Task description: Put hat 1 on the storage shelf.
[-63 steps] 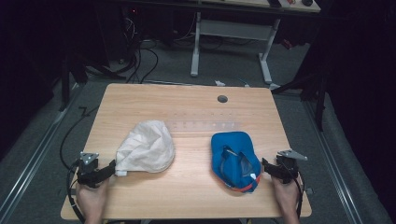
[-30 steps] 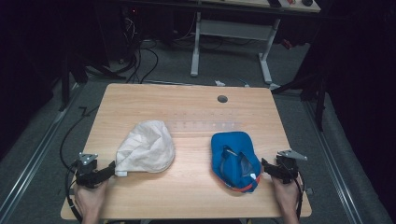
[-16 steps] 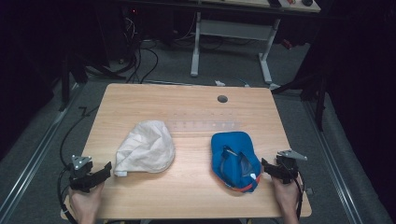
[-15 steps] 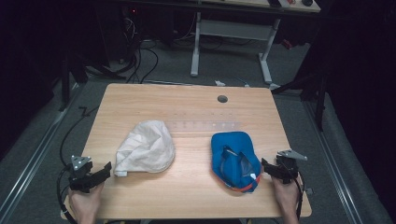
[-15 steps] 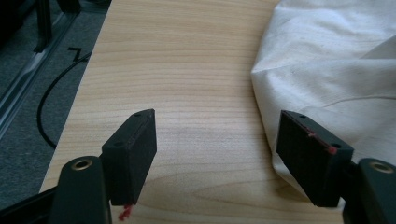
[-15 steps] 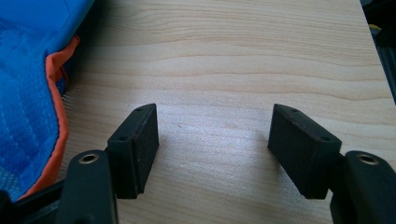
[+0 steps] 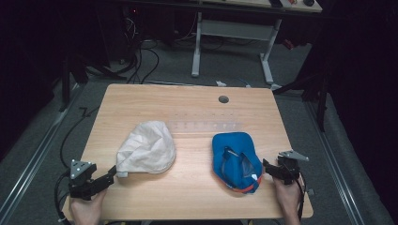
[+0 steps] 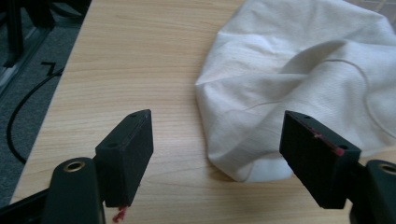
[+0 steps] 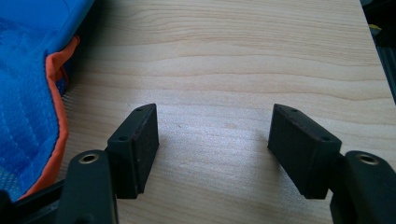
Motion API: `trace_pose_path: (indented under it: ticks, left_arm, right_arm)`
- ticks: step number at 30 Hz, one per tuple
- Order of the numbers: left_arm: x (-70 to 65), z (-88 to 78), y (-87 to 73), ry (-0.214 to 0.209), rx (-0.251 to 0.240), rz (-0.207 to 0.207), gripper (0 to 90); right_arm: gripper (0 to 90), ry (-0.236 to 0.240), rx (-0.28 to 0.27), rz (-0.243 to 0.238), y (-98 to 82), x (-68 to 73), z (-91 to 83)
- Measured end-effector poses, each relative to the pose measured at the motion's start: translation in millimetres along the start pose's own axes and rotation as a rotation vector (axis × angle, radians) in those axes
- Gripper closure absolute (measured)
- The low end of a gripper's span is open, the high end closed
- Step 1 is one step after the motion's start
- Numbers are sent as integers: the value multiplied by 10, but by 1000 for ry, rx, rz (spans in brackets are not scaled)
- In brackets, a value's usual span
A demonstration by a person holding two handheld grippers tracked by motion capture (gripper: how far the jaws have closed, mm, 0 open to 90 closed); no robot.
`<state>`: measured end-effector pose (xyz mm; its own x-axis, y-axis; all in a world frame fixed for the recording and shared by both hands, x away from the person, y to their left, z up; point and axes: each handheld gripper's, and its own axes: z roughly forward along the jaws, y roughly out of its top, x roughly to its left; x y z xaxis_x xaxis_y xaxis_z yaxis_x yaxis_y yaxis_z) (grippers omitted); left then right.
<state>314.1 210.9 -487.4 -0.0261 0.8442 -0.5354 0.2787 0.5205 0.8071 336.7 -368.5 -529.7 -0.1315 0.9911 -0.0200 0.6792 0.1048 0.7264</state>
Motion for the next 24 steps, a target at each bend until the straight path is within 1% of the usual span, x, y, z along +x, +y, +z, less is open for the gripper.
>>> trace_pose_path:
  ticks: [7, 8, 10, 11, 12, 13, 14, 15, 17, 18, 20, 24]
  left_arm:
    - [-211, -94, -51, -48, 17, 12, 231]
    - [-260, -111, -68, -62, 25, 10, 228]
    - [-311, -121, -83, -74, 36, 2, 216]
    - [-311, -121, -83, -74, 36, 2, 210]
    - [-358, -121, -104, -85, 49, 1, 203]
    - [-358, -121, -104, -85, 49, 1, 195]
    - [-406, -109, -121, -91, 55, -4, 187]
    - [-406, -109, -121, -91, 55, -4, 178]
    - [-445, -90, -133, -99, 61, -9, 171]
    - [-481, -61, -144, -102, 63, -18, 158]
    - [-491, -48, -148, -103, 67, -15, 153]
    - [-557, 22, -159, -114, 77, -25, 136]
  right_arm:
    - [336, 0, 0, 0, 0, 0, 0]
    - [336, 0, 0, 0, 0, 0, 0]
    - [336, 0, 0, 0, 0, 0, 0]
    - [336, 0, 0, 0, 0, 0, 0]
    - [336, 0, 0, 0, 0, 0, 0]
    - [336, 0, 0, 0, 0, 0, 0]
    - [336, 0, 0, 0, 0, 0, 0]
    - [336, 0, 0, 0, 0, 0, 0]
    - [336, 0, 0, 0, 0, 1, -1]
    - [335, 0, 1, 0, 0, 1, -1]
    - [335, 0, 0, -1, 0, 1, -1]
    - [334, 0, 0, 0, -1, 1, -1]
